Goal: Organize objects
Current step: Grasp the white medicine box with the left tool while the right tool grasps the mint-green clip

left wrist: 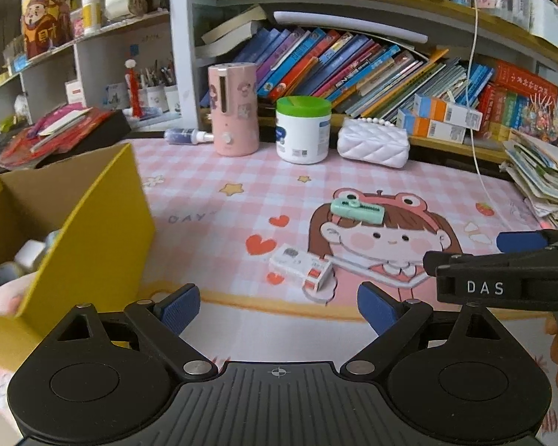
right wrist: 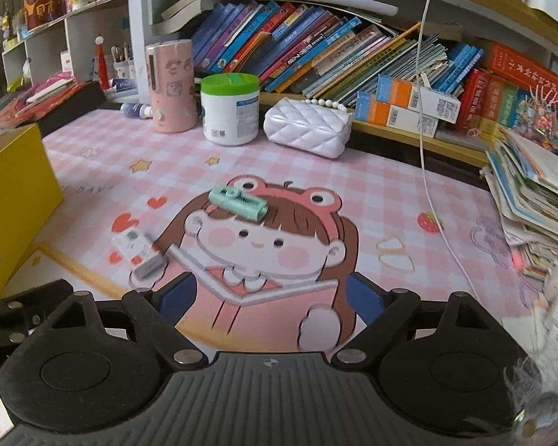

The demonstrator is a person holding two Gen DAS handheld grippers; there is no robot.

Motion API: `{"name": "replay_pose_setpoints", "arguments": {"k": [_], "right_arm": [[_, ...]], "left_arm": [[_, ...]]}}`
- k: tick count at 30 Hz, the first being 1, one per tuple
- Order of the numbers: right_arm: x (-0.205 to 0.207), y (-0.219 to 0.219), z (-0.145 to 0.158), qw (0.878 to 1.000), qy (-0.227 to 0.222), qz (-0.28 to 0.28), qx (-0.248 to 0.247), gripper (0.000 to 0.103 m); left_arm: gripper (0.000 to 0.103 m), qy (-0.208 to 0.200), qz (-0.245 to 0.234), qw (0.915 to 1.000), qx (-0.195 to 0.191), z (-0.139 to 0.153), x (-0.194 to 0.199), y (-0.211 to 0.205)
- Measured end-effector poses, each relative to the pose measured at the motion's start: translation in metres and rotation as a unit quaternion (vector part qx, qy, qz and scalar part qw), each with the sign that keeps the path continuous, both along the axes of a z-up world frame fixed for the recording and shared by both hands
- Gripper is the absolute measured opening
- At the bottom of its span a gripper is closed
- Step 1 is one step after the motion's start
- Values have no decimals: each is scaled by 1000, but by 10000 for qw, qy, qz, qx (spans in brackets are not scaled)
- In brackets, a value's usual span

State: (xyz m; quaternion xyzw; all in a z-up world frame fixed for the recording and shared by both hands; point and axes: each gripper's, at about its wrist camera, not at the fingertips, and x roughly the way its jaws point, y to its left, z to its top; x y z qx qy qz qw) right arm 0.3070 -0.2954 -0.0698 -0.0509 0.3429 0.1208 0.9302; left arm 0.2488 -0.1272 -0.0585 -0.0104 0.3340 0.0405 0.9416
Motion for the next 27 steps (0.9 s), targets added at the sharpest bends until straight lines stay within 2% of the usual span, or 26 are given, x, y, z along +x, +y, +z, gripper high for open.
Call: {"name": "replay_pose_setpoints", "arguments": {"k": [12, 15, 16, 17, 18, 22, 27], "right_arm": [[54, 1, -9, 9999, 74, -72, 79, 86], [60, 3, -12, 9999, 93, -35, 78, 86], [62, 3, -13, 9999, 102, -19, 85, 86], [65, 4, -14, 9999, 109, 2, 94, 86], [67, 4, -16, 9999, 115, 21, 101, 86], [77, 8, -22, 9997, 155, 82, 157, 86], [97, 22, -34, 9994, 180, 216, 218, 86]], "left_arm": [[83, 457, -123, 9988, 124, -49, 78, -13], [75, 551, -72, 9983, 157, -58, 90, -11], [69, 576, -64, 9982, 146, -60, 93, -11], [61, 550, -91, 9984, 93, -60, 94, -10], [60, 525, -139, 9985, 60, -60, 94, -9], [59, 518, -214, 9983, 175, -57, 88, -11], [59, 430, -65, 9991, -12, -40, 66, 1]]}}
